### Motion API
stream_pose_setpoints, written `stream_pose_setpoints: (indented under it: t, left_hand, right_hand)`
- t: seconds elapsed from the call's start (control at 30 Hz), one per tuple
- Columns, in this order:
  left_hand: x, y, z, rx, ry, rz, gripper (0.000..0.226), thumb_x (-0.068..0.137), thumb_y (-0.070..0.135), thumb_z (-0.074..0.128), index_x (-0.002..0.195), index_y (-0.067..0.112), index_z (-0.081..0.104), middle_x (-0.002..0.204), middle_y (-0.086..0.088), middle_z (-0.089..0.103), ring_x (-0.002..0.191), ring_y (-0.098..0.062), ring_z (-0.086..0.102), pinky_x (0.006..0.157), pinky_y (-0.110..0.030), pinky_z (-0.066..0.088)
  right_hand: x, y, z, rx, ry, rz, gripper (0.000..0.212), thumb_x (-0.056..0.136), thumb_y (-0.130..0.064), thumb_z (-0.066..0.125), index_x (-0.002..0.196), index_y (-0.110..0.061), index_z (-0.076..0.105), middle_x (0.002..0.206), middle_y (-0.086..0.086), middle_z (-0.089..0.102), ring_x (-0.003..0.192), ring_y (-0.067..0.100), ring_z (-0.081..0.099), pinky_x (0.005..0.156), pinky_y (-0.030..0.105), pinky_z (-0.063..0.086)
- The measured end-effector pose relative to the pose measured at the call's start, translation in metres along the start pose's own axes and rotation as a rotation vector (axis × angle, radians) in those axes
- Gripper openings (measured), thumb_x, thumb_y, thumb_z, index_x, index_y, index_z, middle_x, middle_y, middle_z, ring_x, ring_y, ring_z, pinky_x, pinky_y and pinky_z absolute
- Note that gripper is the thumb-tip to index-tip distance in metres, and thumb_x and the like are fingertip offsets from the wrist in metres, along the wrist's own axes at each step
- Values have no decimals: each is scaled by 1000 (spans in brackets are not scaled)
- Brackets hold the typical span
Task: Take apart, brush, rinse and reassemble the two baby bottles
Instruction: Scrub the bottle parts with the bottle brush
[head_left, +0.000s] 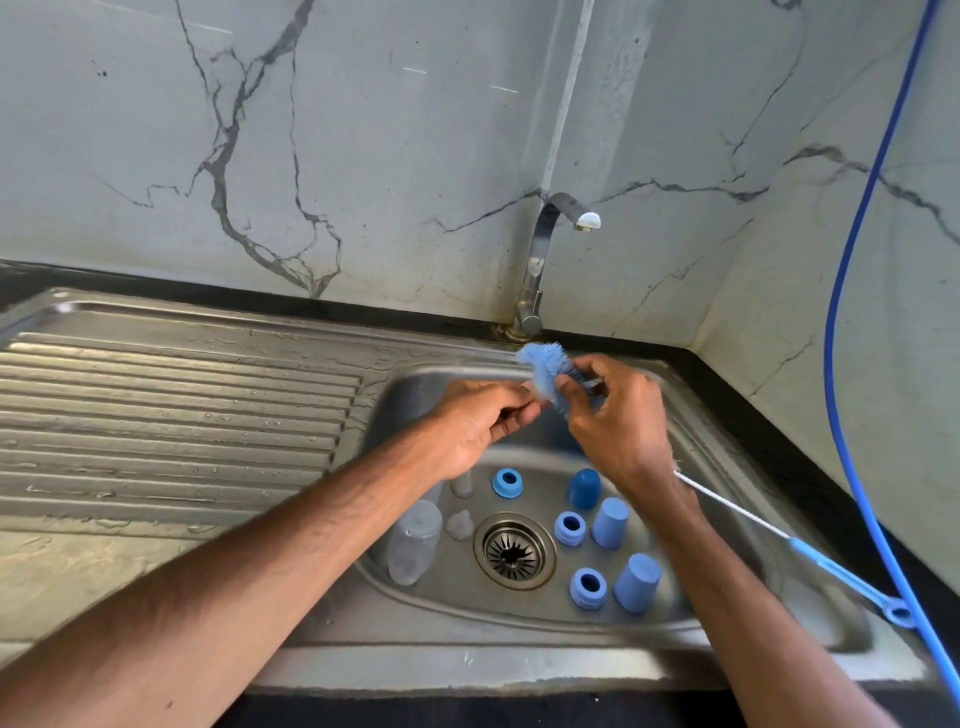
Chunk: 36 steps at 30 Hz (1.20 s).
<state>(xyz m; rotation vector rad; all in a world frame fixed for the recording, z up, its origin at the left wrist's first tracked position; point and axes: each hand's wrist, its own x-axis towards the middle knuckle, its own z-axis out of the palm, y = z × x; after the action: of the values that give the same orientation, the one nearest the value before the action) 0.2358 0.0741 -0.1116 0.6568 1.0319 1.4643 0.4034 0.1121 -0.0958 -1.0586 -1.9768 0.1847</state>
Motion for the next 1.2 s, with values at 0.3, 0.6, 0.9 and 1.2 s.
stream_pose_setpoints:
  t: [0.3, 0.6, 0.9, 1.2]
  left_hand:
    - [1, 2, -5, 71, -22, 58, 13, 90, -3, 70, 101, 3, 75, 88, -10, 79, 71, -11, 74, 61, -18, 58]
    - [0, -3, -5, 126, -138, -46, 26, 100, 20, 65, 115, -1, 68, 106, -18, 77, 99, -30, 76, 88, -39, 63]
    - [-1, -7, -2, -27, -171, -100, 26, 98, 9, 65, 120, -4, 66, 109, -22, 75, 97, -28, 76, 80, -30, 63]
    - [7, -8, -8, -26, -119, -50, 22, 87, -9, 70, 105, 4, 74, 99, -9, 79, 83, -12, 74, 71, -19, 59]
  right_hand:
    - [-2, 4, -1, -16, -26, -70, 12, 95, -27, 72, 107, -26, 72, 94, -13, 72, 78, 10, 66, 63, 30, 53]
    - [6, 19, -16, -124, 62, 55, 10, 96, -27, 72, 106, -26, 72, 88, -16, 65, 77, 12, 62, 66, 32, 50]
    - [4, 9, -8, -91, -50, 21, 9, 96, -29, 71, 104, -27, 71, 87, -16, 66, 73, 0, 60, 60, 20, 45]
    - [2, 9, -6, -101, -97, 56, 14, 96, -28, 72, 110, -25, 70, 92, -15, 65, 83, 10, 65, 73, 39, 60]
